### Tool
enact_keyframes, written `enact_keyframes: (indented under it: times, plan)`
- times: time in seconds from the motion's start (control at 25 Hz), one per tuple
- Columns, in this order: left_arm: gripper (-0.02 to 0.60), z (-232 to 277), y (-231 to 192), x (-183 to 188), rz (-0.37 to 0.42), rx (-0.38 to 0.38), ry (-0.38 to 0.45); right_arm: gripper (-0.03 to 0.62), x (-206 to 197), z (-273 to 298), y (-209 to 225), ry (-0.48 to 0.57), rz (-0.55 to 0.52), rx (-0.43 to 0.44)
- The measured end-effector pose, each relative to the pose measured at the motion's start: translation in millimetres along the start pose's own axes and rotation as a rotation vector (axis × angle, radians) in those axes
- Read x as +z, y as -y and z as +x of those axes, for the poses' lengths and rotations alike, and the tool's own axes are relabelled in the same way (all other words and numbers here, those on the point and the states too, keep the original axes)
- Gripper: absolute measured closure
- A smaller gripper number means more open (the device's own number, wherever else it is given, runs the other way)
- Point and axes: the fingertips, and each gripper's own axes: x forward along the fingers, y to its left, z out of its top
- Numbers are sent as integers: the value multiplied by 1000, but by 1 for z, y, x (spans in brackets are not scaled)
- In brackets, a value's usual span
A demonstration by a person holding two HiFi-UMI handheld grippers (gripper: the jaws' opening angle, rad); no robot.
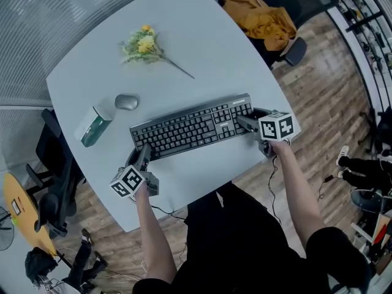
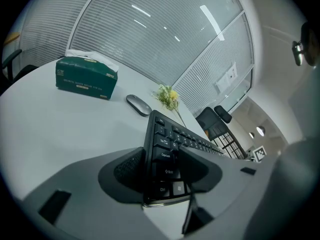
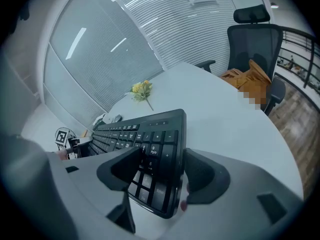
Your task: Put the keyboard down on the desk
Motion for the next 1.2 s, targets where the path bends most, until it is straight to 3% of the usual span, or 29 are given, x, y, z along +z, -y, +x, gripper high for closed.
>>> enact_keyframes:
  times: [0.32, 0.68, 1.2]
  plan:
    - [380, 13, -12, -10, -7, 26, -35, 301, -11, 19, 13, -41, -17, -65]
    - [379, 21, -24, -20, -28, 50, -65, 302, -18, 34, 18, -45, -14, -78]
    - [370, 23, -28, -23, 18, 98, -91, 301, -17, 33, 18, -47, -29, -89]
